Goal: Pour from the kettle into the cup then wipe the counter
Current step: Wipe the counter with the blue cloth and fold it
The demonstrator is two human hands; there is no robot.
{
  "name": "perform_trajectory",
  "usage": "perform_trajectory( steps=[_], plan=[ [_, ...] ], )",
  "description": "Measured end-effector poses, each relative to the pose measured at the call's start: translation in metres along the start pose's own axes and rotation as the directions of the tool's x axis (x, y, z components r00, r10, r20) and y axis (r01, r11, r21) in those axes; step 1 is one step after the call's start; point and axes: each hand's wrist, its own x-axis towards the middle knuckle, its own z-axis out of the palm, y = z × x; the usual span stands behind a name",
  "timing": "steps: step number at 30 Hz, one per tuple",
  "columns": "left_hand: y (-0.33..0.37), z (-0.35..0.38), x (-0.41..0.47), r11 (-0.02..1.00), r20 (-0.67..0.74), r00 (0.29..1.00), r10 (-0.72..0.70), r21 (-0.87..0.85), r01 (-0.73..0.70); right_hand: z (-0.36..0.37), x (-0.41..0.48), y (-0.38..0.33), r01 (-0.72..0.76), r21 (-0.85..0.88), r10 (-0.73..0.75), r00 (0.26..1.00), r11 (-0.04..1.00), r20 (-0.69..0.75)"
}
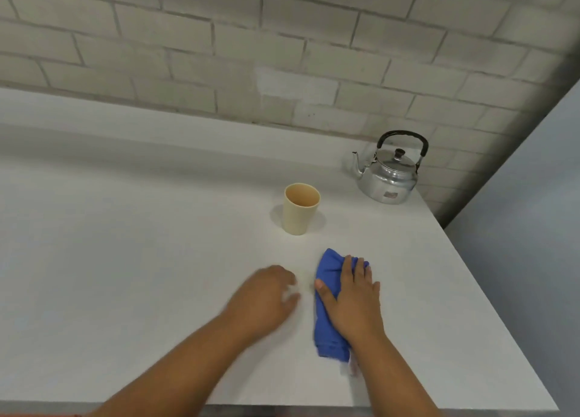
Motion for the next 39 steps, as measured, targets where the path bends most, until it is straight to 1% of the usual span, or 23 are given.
perform_trajectory(
  steps=[2,4,6,8,10,11,12,14,15,17,20,21,22,23,26,28,30,31,32,33,35,37,39],
  plan=[
    [-0.044,-0.024,-0.004,0.988,-0.121,0.992,-0.042,0.142,0.059,0.004,0.004,-0.005,-0.012,-0.077,0.009,0.999,0.997,-0.041],
    [-0.086,-0.046,-0.01,0.941,-0.195,0.972,-0.133,0.283,0.186,0.003,0.012,-0.019,0.021,-0.124,-0.028,0.998,0.992,-0.056],
    [-0.118,-0.059,-0.019,0.895,-0.187,0.952,-0.24,0.337,0.292,0.006,0.018,-0.036,0.116,-0.161,-0.123,0.992,0.98,-0.032],
    [-0.138,-0.061,-0.029,0.871,-0.147,0.939,-0.312,0.351,0.344,0.011,0.016,-0.045,0.239,-0.17,-0.235,0.971,0.956,0.045],
    [-0.144,-0.06,-0.035,0.874,-0.135,0.94,-0.314,0.345,0.342,0.017,0.007,-0.038,0.324,-0.157,-0.313,0.945,0.933,0.094],
    [-0.145,-0.059,-0.035,0.876,-0.136,0.942,-0.306,0.348,0.334,0.018,0.003,-0.029,0.338,-0.144,-0.326,0.94,0.93,0.102],
    [-0.144,-0.059,-0.035,0.876,-0.138,0.944,-0.299,0.352,0.329,0.016,0.001,-0.022,0.33,-0.132,-0.32,0.943,0.935,0.097],
    [-0.143,-0.059,-0.034,0.879,-0.143,0.943,-0.299,0.344,0.331,0.01,0.006,-0.019,0.264,-0.124,-0.255,0.963,0.957,0.085],
    [-0.143,-0.059,-0.033,0.879,-0.142,0.944,-0.299,0.343,0.331,0.007,0.012,-0.026,0.229,-0.111,-0.22,0.972,0.967,0.086],
    [-0.144,-0.059,-0.034,0.877,-0.133,0.944,-0.301,0.351,0.329,0.006,0.023,-0.052,0.197,-0.023,-0.195,0.978,0.98,0.076],
    [-0.146,-0.059,-0.034,0.881,-0.13,0.943,-0.305,0.339,0.332,0.017,0.027,-0.084,0.272,0.113,-0.28,0.958,0.956,0.064],
    [-0.146,-0.059,-0.034,0.884,-0.126,0.944,-0.305,0.332,0.33,0.019,0.025,-0.084,0.304,0.06,-0.306,0.952,0.951,0.03],
    [-0.146,-0.058,-0.035,0.885,-0.125,0.945,-0.304,0.331,0.328,0.021,0.022,-0.081,0.296,0.012,-0.296,0.955,0.955,-0.006],
    [-0.147,-0.058,-0.035,0.885,-0.129,0.945,-0.302,0.33,0.328,0.02,0.02,-0.079,0.272,0.019,-0.271,0.961,0.962,-0.053],
    [-0.149,-0.06,-0.033,0.892,-0.133,0.946,-0.296,0.317,0.323,0.018,0.027,-0.077,0.255,0.15,-0.225,0.956,0.955,-0.189],
    [-0.149,-0.059,-0.034,0.893,-0.133,0.946,-0.295,0.314,0.322,0.016,0.031,-0.086,0.302,0.179,-0.263,0.941,0.936,-0.21],
    [-0.15,-0.058,-0.034,0.893,-0.131,0.945,-0.298,0.312,0.325,0.019,0.034,-0.105,0.356,0.102,-0.334,0.925,0.929,-0.181],
    [-0.15,-0.058,-0.033,0.893,-0.132,0.946,-0.298,0.312,0.325,0.021,0.033,-0.115,0.414,0.067,-0.4,0.903,0.908,-0.154],
    [-0.15,-0.058,-0.033,0.893,-0.134,0.946,-0.297,0.314,0.324,0.025,0.03,-0.126,0.441,0.122,-0.435,0.897,0.889,-0.072],
    [-0.15,-0.058,-0.033,0.892,-0.135,0.946,-0.296,0.317,0.324,0.032,0.027,-0.133,0.424,0.153,-0.43,0.903,0.893,0.008],
    [-0.15,-0.058,-0.034,0.891,-0.133,0.946,-0.296,0.319,0.324,0.041,0.017,-0.135,0.452,0.005,-0.451,0.89,0.892,0.067],
    [-0.15,-0.057,-0.034,0.892,-0.135,0.947,-0.292,0.318,0.321,0.044,0.013,-0.115,0.458,-0.062,-0.454,0.888,0.887,0.071],
    [-0.149,-0.057,-0.035,0.895,-0.136,0.948,-0.289,0.313,0.318,0.039,0.017,-0.095,0.396,-0.098,-0.39,0.918,0.913,0.074]
  ],
)
